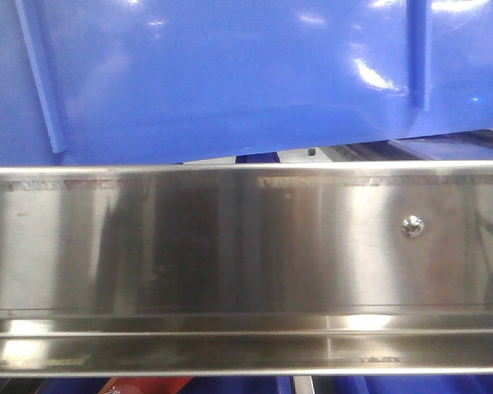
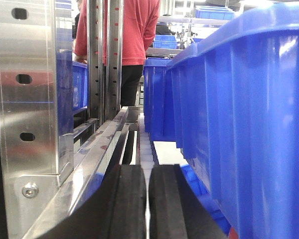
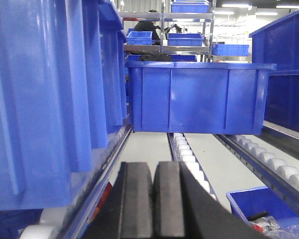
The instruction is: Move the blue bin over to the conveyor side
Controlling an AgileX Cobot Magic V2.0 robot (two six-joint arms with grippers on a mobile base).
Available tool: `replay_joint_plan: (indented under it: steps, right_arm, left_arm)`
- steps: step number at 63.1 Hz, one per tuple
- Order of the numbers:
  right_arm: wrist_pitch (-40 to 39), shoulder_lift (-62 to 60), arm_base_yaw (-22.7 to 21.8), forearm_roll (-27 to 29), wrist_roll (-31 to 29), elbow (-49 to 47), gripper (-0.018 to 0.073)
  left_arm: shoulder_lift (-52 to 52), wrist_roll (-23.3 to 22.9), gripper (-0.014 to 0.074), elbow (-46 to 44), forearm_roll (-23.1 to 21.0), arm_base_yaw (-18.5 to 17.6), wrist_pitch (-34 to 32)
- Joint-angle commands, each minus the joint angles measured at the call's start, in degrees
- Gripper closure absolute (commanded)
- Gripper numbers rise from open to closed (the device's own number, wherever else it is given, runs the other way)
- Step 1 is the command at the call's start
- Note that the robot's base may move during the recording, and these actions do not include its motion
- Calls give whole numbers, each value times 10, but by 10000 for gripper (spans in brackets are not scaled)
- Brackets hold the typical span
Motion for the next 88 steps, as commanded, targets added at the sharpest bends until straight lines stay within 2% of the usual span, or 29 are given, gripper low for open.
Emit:
replay_joint_plan:
  steps: [1,72,76,80,88]
  right_arm:
    - [-14,-1,-1,2,-3,0,648]
    - [-18,-1,-1,2,-3,0,648]
    - [-43,-1,-1,2,-3,0,648]
    - [-87,-1,-1,2,-3,0,648]
    - [-229,-1,-1,2,-3,0,648]
  left_arm:
    - [-2,1,584,-1,1,0,-9]
    - [-2,1,584,-1,1,0,-9]
    - [-2,1,584,-1,1,0,-19]
    - [-2,1,584,-1,1,0,-57]
    - [-2,1,584,-1,1,0,-152]
